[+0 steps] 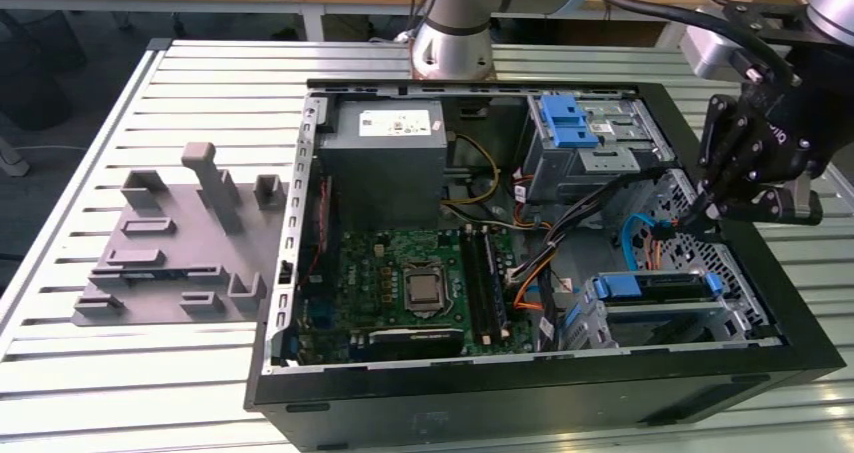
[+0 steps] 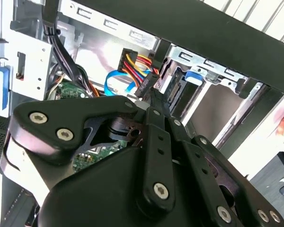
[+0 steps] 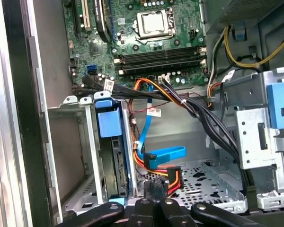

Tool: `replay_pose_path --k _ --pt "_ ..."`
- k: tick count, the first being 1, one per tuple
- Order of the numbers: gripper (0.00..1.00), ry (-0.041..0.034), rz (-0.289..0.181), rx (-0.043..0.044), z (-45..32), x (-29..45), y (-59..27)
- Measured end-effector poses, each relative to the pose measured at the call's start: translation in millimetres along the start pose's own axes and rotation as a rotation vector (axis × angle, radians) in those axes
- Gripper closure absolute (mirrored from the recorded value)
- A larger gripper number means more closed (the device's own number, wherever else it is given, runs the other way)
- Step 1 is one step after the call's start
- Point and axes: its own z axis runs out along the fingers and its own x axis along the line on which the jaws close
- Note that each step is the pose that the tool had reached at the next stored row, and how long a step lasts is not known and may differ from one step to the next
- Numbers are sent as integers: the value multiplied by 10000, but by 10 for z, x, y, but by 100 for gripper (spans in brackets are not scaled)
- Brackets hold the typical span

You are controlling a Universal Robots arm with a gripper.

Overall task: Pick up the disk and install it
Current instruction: 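Insert the first disk wire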

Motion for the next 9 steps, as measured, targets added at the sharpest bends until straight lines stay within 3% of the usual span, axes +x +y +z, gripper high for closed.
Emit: replay_pose_path --k 3,8,9 --pt "89 73 120 11 2 -14 -15" --pt "89 75 499 4 5 -36 -14" --pt "83 76 560 -3 7 -43 -14"
